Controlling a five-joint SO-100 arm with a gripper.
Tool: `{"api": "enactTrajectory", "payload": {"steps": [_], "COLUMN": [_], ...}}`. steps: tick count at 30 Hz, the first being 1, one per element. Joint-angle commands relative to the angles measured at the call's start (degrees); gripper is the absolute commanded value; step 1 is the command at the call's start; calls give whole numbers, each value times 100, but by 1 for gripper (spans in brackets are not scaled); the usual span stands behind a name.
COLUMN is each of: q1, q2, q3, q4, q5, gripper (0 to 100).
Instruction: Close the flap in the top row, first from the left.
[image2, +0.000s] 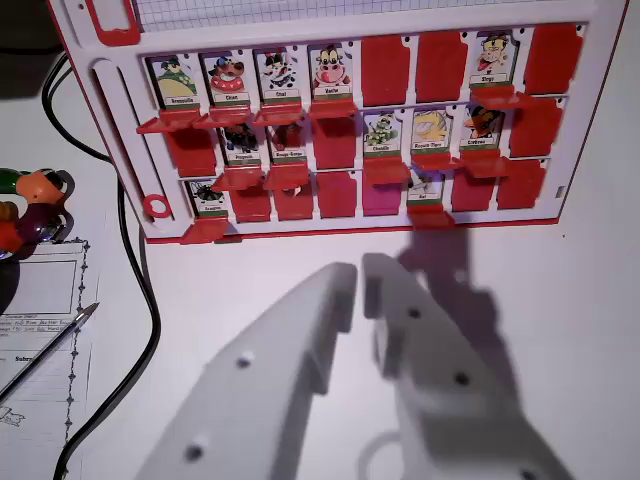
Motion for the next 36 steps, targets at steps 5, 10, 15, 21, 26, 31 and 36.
{"api": "enactTrajectory", "payload": {"steps": [5, 10, 15, 21, 26, 31, 36], "q1": [-26, -18, -26, -26, -26, -26, -26], "q2": [79, 70, 53, 35, 26, 18, 0], "q3": [-624, -633, -659, -668, -668, -668, -668], "q4": [-18, -35, -35, -35, -35, -35, -35], "q5": [-9, -26, -26, -26, -18, -9, 0], "gripper": [0, 0, 0, 0, 0, 0, 0]}}
